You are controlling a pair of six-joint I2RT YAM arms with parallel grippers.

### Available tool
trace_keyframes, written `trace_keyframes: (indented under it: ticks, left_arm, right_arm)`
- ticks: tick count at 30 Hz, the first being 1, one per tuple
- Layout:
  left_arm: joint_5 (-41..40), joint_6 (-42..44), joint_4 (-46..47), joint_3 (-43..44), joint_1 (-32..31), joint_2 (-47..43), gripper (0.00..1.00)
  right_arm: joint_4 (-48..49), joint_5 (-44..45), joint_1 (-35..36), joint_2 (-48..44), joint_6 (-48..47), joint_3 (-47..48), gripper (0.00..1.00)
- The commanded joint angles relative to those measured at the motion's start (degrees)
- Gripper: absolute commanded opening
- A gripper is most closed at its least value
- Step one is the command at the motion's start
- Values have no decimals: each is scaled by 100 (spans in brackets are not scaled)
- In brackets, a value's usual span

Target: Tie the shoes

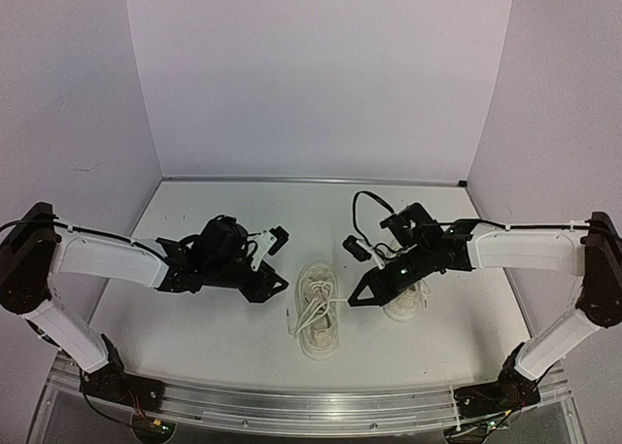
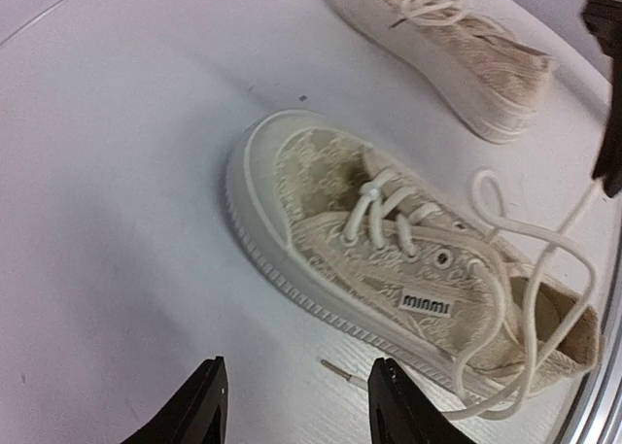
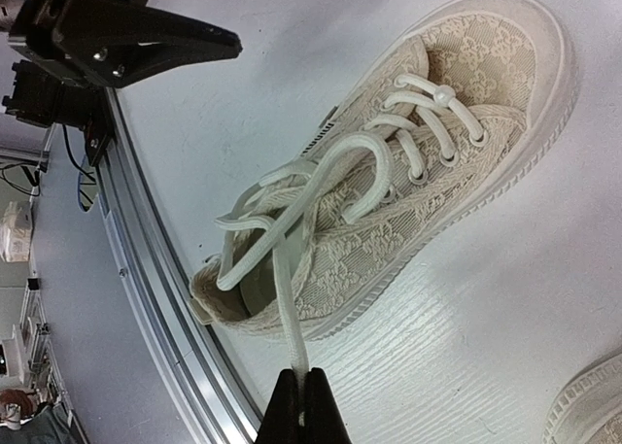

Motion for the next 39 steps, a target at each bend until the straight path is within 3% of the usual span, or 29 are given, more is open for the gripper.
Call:
trace_keyframes:
  ticks: [1,3,6,12,24,34,39]
  left_arm:
    - [-1681,-2028,-1357,400,-326,53,51]
    - [-1966,-2472,-2139,843,-482,302,49]
    - [-2157,-3045,-2570,1227,-814,583,48]
    - [-2042,-3747,-2725,1599,-1171,1055,46]
    - [-2329,-4275,-3332,2339,-1649,2107,39]
    - [-2401,-4792,-3663,2342,-1641,2434,19]
    - [-2494,-4917,-3734,2252,-1494,2415,1]
  right_arm:
    - [31,185,25,-173,60,-41,0]
    - [31,209,25,-157,60,-31,0]
    - [42,220,25,-136,52,-28,0]
    - [53,245,25,-150,49,-41,0]
    - [71,282,25,-209,42,-89,0]
    - [65,335,25,-241,58,-112,0]
    - [54,476,23,-330,153,-166,0]
